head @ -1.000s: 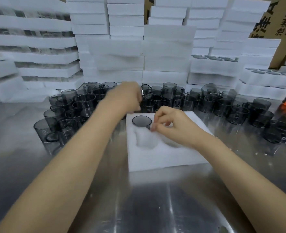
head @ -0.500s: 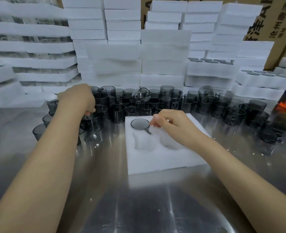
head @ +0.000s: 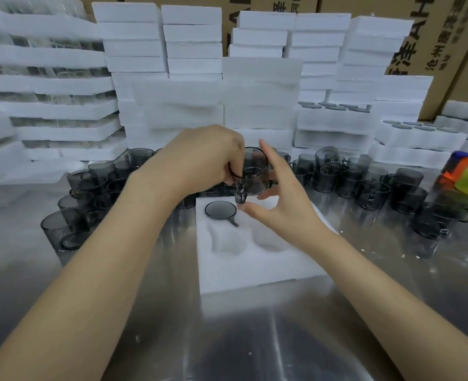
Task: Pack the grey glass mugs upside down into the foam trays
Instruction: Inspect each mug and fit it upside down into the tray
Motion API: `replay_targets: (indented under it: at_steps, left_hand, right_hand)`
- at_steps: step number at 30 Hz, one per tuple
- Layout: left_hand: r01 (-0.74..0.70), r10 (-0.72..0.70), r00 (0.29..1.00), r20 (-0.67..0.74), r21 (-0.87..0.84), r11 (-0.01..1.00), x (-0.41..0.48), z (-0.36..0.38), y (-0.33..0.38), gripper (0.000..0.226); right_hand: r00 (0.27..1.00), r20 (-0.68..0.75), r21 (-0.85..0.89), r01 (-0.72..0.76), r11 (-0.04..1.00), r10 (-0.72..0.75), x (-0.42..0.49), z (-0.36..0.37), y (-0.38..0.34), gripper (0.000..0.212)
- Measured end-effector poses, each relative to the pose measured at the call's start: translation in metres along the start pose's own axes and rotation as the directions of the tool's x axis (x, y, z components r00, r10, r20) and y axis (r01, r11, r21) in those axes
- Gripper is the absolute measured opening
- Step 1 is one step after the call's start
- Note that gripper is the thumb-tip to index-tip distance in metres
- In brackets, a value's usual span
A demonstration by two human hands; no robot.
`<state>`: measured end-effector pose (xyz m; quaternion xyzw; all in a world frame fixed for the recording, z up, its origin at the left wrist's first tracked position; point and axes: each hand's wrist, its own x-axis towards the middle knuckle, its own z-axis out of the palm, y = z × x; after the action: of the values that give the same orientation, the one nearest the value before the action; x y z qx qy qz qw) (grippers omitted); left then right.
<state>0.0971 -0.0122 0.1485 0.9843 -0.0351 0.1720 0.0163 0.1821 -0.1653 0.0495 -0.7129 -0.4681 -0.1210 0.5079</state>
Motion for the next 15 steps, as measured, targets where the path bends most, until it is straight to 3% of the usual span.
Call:
replay_targets:
  at_steps: [4, 7, 11, 15]
  left_hand:
    - [-0.108, 0.097, 0.988, -0.116, -0.095, 0.990, 0.002, 0.004, -0.006, 0.020]
    - [-0.153, 0.130, 0.987, -0.091, -0.323, 0.934, 0.001, 0.003, -0.008, 0.023]
    - [-0.110, 0.083, 0.994, -0.072, -0.583, 0.805, -0.001, 0.005, -0.012, 0.042]
    - [-0.137, 0.108, 0.991, -0.084, -0.624, 0.770, -0.001, 0.006, -0.012, 0.045]
  right_hand:
    - [1.000, -0.018, 0.126, 0.004, 0.992, -0.002, 0.001, -0.001, 0.000, 0.089]
    - [0.997, -0.073, 0.162, 0.048, 0.986, -0.037, 0.000, 0.001, -0.001, 0.082]
    - [0.976, -0.177, 0.116, 0.152, 0.982, -0.130, 0.000, 0.003, 0.001, 0.080]
    - [0.970, -0.212, 0.132, 0.150, 0.980, -0.120, 0.001, 0.004, 0.001, 0.080]
